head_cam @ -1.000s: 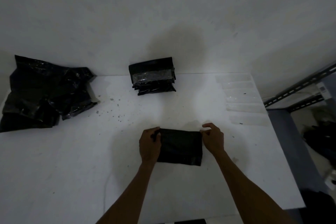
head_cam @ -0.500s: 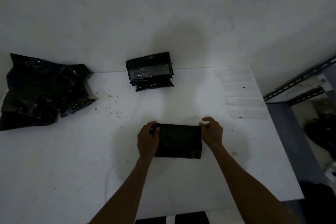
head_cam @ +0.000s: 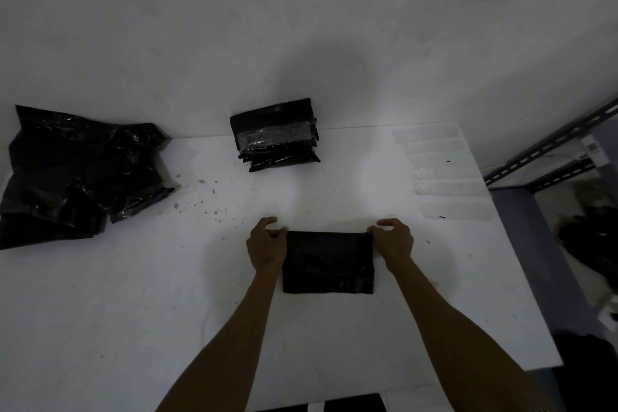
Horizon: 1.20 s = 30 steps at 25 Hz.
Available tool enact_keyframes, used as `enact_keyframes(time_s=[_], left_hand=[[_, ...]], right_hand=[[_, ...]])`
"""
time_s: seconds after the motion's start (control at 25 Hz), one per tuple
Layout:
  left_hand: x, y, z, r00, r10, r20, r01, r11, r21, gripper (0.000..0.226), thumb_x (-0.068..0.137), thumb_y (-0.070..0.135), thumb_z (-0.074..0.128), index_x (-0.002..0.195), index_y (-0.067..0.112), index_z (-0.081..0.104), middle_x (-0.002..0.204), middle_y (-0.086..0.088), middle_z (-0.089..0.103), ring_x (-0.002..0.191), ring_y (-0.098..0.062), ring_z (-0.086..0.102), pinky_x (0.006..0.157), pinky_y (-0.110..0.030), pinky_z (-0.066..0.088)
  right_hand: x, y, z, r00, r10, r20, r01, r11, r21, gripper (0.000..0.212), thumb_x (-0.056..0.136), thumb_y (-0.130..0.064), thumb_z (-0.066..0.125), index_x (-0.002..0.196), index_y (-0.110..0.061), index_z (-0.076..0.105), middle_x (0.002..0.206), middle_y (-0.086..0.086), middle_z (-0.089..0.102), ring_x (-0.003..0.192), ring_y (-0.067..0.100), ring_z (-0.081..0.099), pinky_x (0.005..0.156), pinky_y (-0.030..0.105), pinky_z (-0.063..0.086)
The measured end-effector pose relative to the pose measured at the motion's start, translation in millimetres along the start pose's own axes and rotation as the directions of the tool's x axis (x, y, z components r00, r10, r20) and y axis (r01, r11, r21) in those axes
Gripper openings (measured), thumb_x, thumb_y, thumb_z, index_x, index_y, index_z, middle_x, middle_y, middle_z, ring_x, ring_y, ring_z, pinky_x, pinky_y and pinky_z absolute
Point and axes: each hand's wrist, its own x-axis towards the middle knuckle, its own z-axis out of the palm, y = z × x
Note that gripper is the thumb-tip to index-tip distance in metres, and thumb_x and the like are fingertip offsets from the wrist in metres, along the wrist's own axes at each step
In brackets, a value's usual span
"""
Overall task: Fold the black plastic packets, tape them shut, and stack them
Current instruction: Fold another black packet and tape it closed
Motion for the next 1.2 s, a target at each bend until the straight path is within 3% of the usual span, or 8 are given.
enact_keyframes(time_s=[0.16, 0.28, 0.48, 0.56, 0.64, 0.72, 1.0, 1.2], left_hand=[[1.9, 1.3, -0.9, 1.000, 0.008, -0.001, -0.008, 1.000, -0.018, 0.032, 0.088, 0.023, 0.073, 0.118, 0.014, 0.064, 0.094, -0.009, 0.071, 0.087, -0.020, 0.066, 0.083, -0.028, 0.053], [1.4, -1.7, -1.9, 0.999, 0.043, 0.012, -0.042, 0.999, -0.022, 0.036, 0.086, 0.026, 0.075, 0.119, 0.015, 0.064, 0.094, -0.005, 0.070, 0.086, -0.016, 0.065, 0.085, -0.031, 0.055], [-4.0, -0.5, -2.6, 0.996, 0.093, -0.006, -0.093, 0.996, -0.010, 0.034, 0.090, 0.024, 0.069, 0.122, 0.016, 0.062, 0.098, -0.003, 0.069, 0.091, -0.015, 0.064, 0.091, -0.040, 0.055], [-19.5, -5.4, 1.6, 0.933, 0.358, -0.024, -0.345, 0.913, 0.220, 0.034, 0.095, 0.026, 0.061, 0.128, 0.016, 0.060, 0.119, -0.005, 0.066, 0.111, -0.019, 0.059, 0.098, -0.040, 0.050], [-42.1, -17.6, 8.7, 0.756, 0.628, 0.183, -0.638, 0.647, 0.418, 0.041, 0.101, 0.029, 0.050, 0.138, 0.013, 0.053, 0.145, -0.010, 0.050, 0.136, -0.024, 0.043, 0.111, -0.043, 0.039], [-57.8, -33.3, 15.5, 0.662, 0.642, 0.387, -0.741, 0.483, 0.466, 0.051, 0.105, 0.037, 0.035, 0.150, 0.014, 0.036, 0.159, -0.011, 0.027, 0.149, -0.023, 0.021, 0.119, -0.044, 0.025], [-51.3, -48.6, 1.5, 0.802, 0.405, 0.439, -0.596, 0.507, 0.622, 0.071, 0.099, 0.063, 0.016, 0.157, 0.027, -0.005, 0.164, -0.005, -0.016, 0.150, -0.023, -0.015, 0.121, -0.050, 0.005], [-47.5, -48.7, -6.0, 0.747, 0.433, 0.504, -0.658, 0.375, 0.653, 0.073, 0.099, 0.066, 0.024, 0.157, 0.027, 0.002, 0.164, -0.007, -0.011, 0.151, -0.024, -0.010, 0.120, -0.057, 0.010]], right_hand=[[-8.3, 4.8, 2.8, 0.980, -0.186, -0.068, 0.168, 0.962, -0.214, 0.026, 0.090, -0.024, 0.067, 0.114, -0.015, 0.063, 0.096, 0.008, 0.073, 0.092, 0.027, 0.067, 0.079, 0.036, 0.054], [-31.4, 11.4, 6.4, 0.816, -0.571, -0.091, 0.513, 0.788, -0.339, 0.029, 0.094, -0.019, 0.063, 0.123, -0.012, 0.061, 0.110, 0.008, 0.069, 0.102, 0.028, 0.063, 0.085, 0.040, 0.053], [-73.7, 37.2, 17.1, 0.563, -0.717, 0.411, 0.807, 0.371, -0.459, 0.054, 0.103, -0.043, 0.040, 0.150, -0.017, 0.037, 0.159, 0.009, 0.030, 0.147, 0.024, 0.026, 0.117, 0.042, 0.027], [-77.4, 53.2, 19.8, 0.624, -0.647, 0.438, 0.765, 0.391, -0.512, 0.062, 0.103, -0.051, 0.029, 0.155, -0.018, 0.023, 0.164, 0.007, 0.013, 0.152, 0.022, 0.010, 0.121, 0.046, 0.017], [-79.7, 60.7, 21.7, 0.693, -0.595, 0.406, 0.708, 0.459, -0.537, 0.064, 0.104, -0.053, 0.021, 0.157, -0.017, 0.017, 0.165, 0.006, 0.006, 0.152, 0.021, 0.003, 0.122, 0.047, 0.011], [-81.1, 60.1, 21.3, 0.702, -0.583, 0.410, 0.699, 0.452, -0.554, 0.064, 0.104, -0.052, 0.019, 0.157, -0.015, 0.016, 0.165, 0.007, 0.005, 0.152, 0.020, 0.001, 0.122, 0.047, 0.007], [-70.5, 72.3, -0.3, 0.799, -0.475, 0.370, 0.587, 0.478, -0.653, 0.073, 0.101, -0.061, 0.013, 0.158, -0.015, 0.005, 0.164, 0.004, -0.003, 0.152, 0.018, -0.003, 0.123, 0.049, 0.004], [-82.1, 56.1, 4.8, 0.625, -0.590, 0.512, 0.761, 0.316, -0.566, 0.072, 0.102, -0.060, 0.026, 0.157, -0.016, 0.013, 0.165, 0.006, 0.004, 0.152, 0.020, 0.002, 0.121, 0.050, 0.006]])
